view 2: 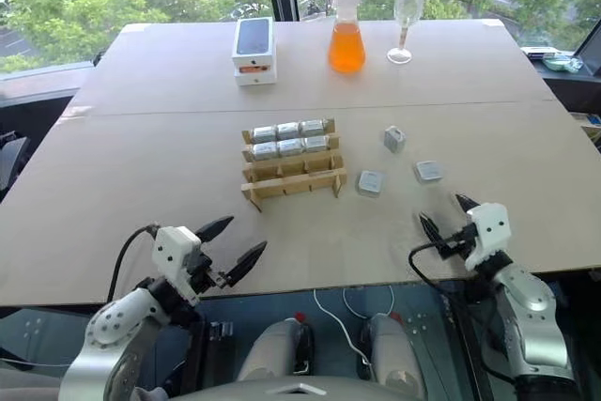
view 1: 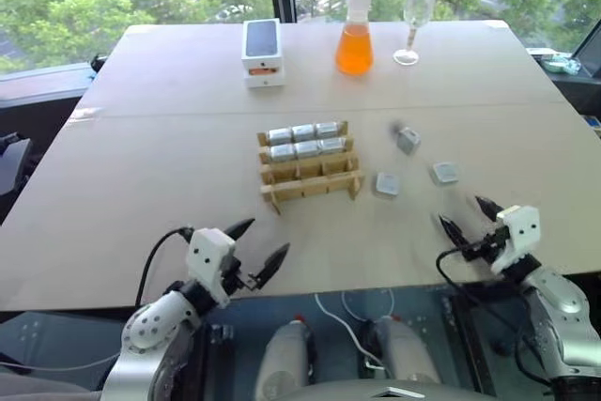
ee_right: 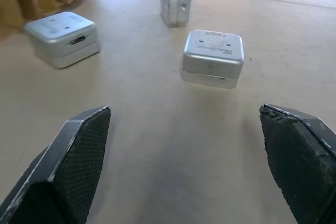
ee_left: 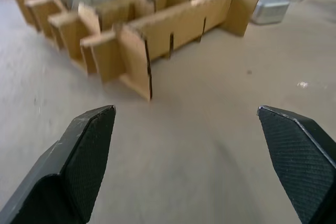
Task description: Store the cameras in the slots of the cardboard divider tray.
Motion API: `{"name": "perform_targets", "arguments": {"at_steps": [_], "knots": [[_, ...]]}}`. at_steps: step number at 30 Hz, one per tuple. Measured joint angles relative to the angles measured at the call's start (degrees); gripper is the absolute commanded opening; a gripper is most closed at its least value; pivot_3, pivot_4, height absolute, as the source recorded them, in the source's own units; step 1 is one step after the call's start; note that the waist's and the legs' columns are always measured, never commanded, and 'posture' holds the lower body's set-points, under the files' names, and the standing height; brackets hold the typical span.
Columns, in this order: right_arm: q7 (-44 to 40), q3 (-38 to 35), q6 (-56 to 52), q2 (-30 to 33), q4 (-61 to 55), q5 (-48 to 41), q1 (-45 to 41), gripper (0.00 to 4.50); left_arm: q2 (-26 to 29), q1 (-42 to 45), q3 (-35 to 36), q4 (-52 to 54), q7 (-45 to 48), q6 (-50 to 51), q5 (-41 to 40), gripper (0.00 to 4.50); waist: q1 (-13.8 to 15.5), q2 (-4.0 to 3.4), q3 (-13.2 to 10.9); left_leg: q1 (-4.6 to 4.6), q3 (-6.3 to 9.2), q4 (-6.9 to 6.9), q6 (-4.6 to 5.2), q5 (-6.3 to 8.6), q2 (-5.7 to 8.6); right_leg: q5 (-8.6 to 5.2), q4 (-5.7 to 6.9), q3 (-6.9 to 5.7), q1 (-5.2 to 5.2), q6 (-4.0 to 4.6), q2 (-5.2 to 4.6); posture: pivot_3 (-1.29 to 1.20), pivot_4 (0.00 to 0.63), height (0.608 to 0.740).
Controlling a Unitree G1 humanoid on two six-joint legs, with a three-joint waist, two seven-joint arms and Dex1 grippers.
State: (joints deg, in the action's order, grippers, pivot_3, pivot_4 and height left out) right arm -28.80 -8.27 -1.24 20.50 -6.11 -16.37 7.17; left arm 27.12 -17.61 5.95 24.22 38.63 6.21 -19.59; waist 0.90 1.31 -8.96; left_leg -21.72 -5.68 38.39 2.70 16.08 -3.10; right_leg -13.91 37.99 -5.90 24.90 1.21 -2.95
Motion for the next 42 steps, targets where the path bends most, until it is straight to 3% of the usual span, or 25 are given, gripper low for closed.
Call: {"name": "perform_targets", "arguments": {"at_steps": [8,15,22,26,29,36,42], "knots": [[12.3,4.1,-9.7,-5.7,0.2,7.4,-8.5,4.50,8.0,7.9,-1.4,1.9,9.6,6.2,-7.8,4.45,-0.3,-0.04,0.0,0.01,-0.05,0.01,-0.02,-0.01,0.00,0.06,0.00,0.05,0.01,0.08,0.01,0.00,0.150,0.740],[16.6,4.4,-11.2,-7.4,6.7,9.4,-16.4,4.50,15.5,14.3,-0.2,3.8,15.6,12.6,-14.0,4.45,-0.3,-0.04,0.0,0.01,-0.07,0.03,-0.10,-0.06,0.01,0.07,0.00,0.07,0.00,0.10,0.03,0.00,0.150,0.740],[17.8,3.0,-10.8,-8.1,9.1,9.1,-18.3,4.50,17.6,15.6,0.5,3.9,18.4,13.8,-14.4,4.45,-0.3,-0.04,0.0,0.00,-0.09,0.02,-0.31,-0.18,0.01,0.08,-0.02,0.10,0.00,0.11,0.03,0.00,0.150,0.740],[16.7,3.0,-9.9,-8.0,9.5,9.1,-18.3,3.42,17.6,16.1,0.5,3.7,18.9,13.8,-14.3,4.50,-0.4,-0.05,0.0,0.01,-0.11,0.02,-0.30,-0.18,0.01,0.08,0.00,0.12,0.00,0.10,0.03,0.00,0.150,0.740],[16.0,3.0,-9.9,-8.0,9.5,8.9,-18.3,1.98,17.6,17.0,0.5,3.2,19.2,13.8,-14.3,4.50,-0.4,-0.04,0.0,0.01,-0.11,0.02,-0.30,-0.18,0.01,0.08,0.00,0.12,0.00,0.10,0.03,0.00,0.150,0.740],[9.2,6.4,-6.4,-3.7,8.9,9.9,-17.5,1.90,17.0,20.1,0.4,0.9,19.5,15.0,-14.8,4.50,-0.4,-0.10,0.0,-0.01,-0.12,0.02,-0.29,-0.17,0.01,0.04,-0.02,0.12,0.01,0.03,0.04,0.00,0.150,0.740],[-2.8,14.7,9.3,5.0,6.6,15.8,-21.0,1.90,15.2,27.9,0.8,-2.1,17.6,22.5,-21.8,4.50,-0.5,-0.10,0.0,0.01,-0.13,0.03,-0.29,-0.18,0.01,0.00,-0.01,0.14,0.01,-0.12,0.09,0.00,0.150,0.740]]}}
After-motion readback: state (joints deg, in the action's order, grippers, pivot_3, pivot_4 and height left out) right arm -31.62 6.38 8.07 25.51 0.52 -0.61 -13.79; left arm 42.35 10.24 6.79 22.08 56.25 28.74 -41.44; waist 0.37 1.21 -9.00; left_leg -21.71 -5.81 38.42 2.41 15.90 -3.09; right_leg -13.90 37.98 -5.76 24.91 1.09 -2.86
